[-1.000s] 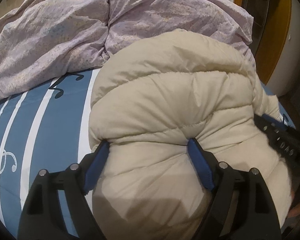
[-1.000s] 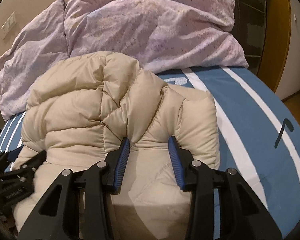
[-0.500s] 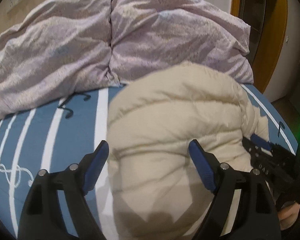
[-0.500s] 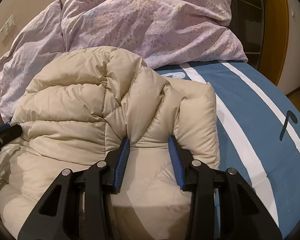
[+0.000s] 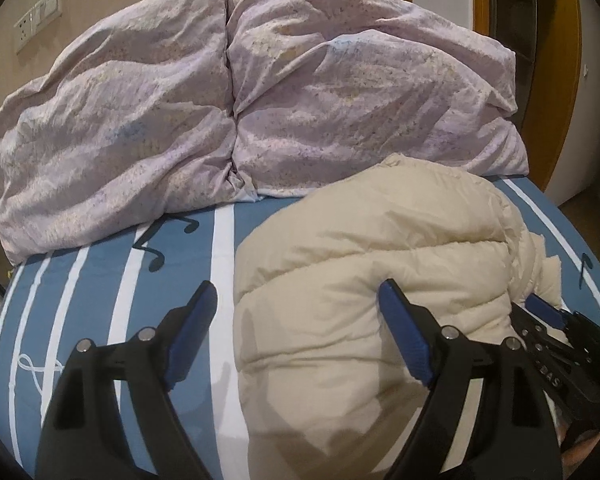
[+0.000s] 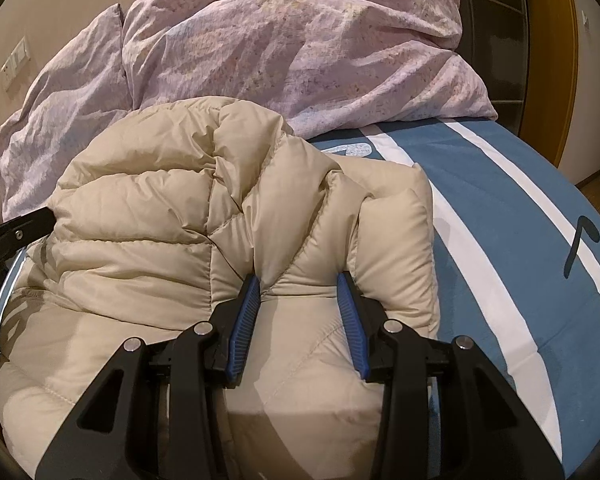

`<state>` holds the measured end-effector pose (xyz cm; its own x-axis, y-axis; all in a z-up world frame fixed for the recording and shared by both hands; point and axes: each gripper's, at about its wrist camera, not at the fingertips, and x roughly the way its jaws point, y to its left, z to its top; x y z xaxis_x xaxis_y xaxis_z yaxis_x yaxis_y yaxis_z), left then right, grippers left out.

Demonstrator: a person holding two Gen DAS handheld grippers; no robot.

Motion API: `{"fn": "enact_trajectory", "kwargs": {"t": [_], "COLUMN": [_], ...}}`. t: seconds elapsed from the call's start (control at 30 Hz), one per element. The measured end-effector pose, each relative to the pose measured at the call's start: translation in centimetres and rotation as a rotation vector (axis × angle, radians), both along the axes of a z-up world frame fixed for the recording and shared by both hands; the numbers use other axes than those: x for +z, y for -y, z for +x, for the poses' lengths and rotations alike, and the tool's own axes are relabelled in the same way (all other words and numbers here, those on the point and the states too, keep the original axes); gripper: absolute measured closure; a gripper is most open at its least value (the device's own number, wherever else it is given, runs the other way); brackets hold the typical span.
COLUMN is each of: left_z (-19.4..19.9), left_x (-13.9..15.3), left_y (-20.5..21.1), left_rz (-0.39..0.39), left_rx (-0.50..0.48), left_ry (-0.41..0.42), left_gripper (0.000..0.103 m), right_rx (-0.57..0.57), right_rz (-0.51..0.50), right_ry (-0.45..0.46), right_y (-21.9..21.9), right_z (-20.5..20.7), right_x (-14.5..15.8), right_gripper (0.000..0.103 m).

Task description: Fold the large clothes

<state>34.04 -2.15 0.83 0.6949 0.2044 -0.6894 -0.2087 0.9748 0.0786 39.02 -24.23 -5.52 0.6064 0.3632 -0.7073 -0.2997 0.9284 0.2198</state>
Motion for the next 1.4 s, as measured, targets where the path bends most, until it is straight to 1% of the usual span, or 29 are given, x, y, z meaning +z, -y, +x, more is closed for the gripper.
{"fn": "enact_trajectory", "kwargs": {"t": [0.1,0.23,0.4,0.5,0.57,0.67,0.73,0.8,0.9,1.03,1.13,1.27,1.33,1.37,1.4], "left_z": [0.9,1.9,2.1,2.2,2.4,2.4,2.4,2.5,2.5,2.4,2.4,2.3,2.3,2.2,2.2], "left_x": [-0.7,-2.8,-4.5,-5.2,-5.6,-6.0,-6.1,-6.2,-6.3,-6.4,-6.4,-6.4,-6.4,-6.4,-6.4], "left_y": [0.0,-0.4,0.2,0.1,0.0,0.1,0.3,0.5,0.3,0.4,0.5,0.6,0.5,0.5,0.5], "left_rz": [0.038,0.015,0.047,0.029,0.016,0.024,0.041,0.052,0.049,0.056,0.063,0.067,0.062,0.061,0.061], "left_rx": [0.02,0.035,0.042,0.046,0.047,0.057,0.062,0.066,0.069,0.072,0.073,0.074,0.073,0.073,0.073], "left_ry": [-0.001,-0.03,-0.029,-0.034,-0.039,-0.04,-0.038,-0.04,-0.043,-0.041,-0.04,-0.035,-0.032,-0.032,-0.031], "left_gripper": [0.012,0.01,0.009,0.009,0.008,0.008,0.008,0.008,0.008,0.008,0.008,0.008,0.008,0.008,0.008], "right_rx": [0.001,0.002,-0.001,-0.006,-0.008,-0.015,-0.019,-0.022,-0.029,-0.057,-0.081,-0.112,-0.119,-0.12,-0.121], "right_rz": [0.007,0.018,0.033,0.03,0.006,-0.043,-0.05,-0.023,0.018,0.019,0.008,-0.02,-0.026,-0.039,-0.074], "right_ry": [0.001,0.005,0.009,0.017,0.019,0.015,0.019,0.027,0.049,0.079,0.061,-0.007,-0.008,-0.002,0.013], "right_y": [0.1,0.2,0.4,0.4,0.2,-0.3,-0.4,-0.3,-0.1,-0.7,-1.2,-1.5,-1.4,-1.5,-1.9], "right_z": [-0.1,-0.1,-0.1,-0.3,-0.4,-0.5,-0.6,-0.6,-0.4,0.5,1.4,2.6,2.5,2.4,2.3], "right_x": [0.0,0.0,-0.1,-0.1,0.1,0.9,1.7,2.8,4.4,6.0,5.5,2.7,2.0,1.9,1.7], "right_gripper": [0.061,0.061,0.06,0.06,0.059,0.059,0.058,0.054,0.054,0.052,0.051,0.051,0.051,0.051,0.05]}}
